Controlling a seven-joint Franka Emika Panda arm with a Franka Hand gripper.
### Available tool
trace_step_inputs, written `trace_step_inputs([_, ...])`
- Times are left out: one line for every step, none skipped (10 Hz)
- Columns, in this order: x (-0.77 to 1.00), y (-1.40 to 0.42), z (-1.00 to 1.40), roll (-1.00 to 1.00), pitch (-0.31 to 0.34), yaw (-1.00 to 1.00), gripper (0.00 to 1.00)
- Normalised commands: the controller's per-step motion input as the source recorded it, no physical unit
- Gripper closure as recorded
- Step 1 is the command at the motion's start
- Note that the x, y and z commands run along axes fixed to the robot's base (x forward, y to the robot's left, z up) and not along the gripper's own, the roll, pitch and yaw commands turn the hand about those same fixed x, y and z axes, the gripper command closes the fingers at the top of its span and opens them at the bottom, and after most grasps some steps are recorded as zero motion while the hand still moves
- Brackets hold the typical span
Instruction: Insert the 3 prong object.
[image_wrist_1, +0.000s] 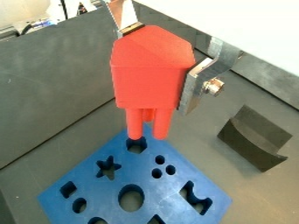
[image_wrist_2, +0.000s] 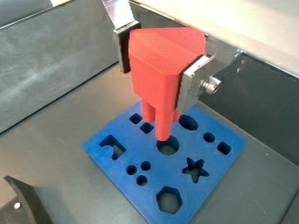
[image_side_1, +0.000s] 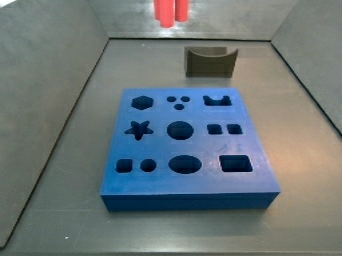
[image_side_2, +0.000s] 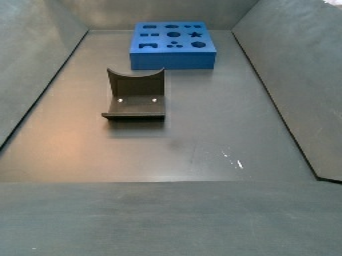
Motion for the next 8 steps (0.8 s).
trace_step_inputs([0.05,0.00,0.00,0.00,0.000,0.00,1.00])
trace_step_inputs([0.16,0.12,-0.56,0.11,-0.069,0.32,1.00])
trace_step_inputs([0.15,0.16,-0.73,0.12,-0.137,0.55,1.00])
trace_step_inputs([0.13,0.17,-0.77,0.18,-0.106,0.56,1.00])
trace_step_inputs([0.21,0.19,-0.85,0.12,-0.037,0.56,1.00])
trace_step_inputs([0.20,0.17,-0.85,0.17,-0.017,0.57,1.00])
trace_step_inputs([0.17,0.15,-0.93,0.10,0.000,0.45,1.00])
trace_step_inputs([0.09,0.14,-1.00,0.04,0.000,0.35,1.00])
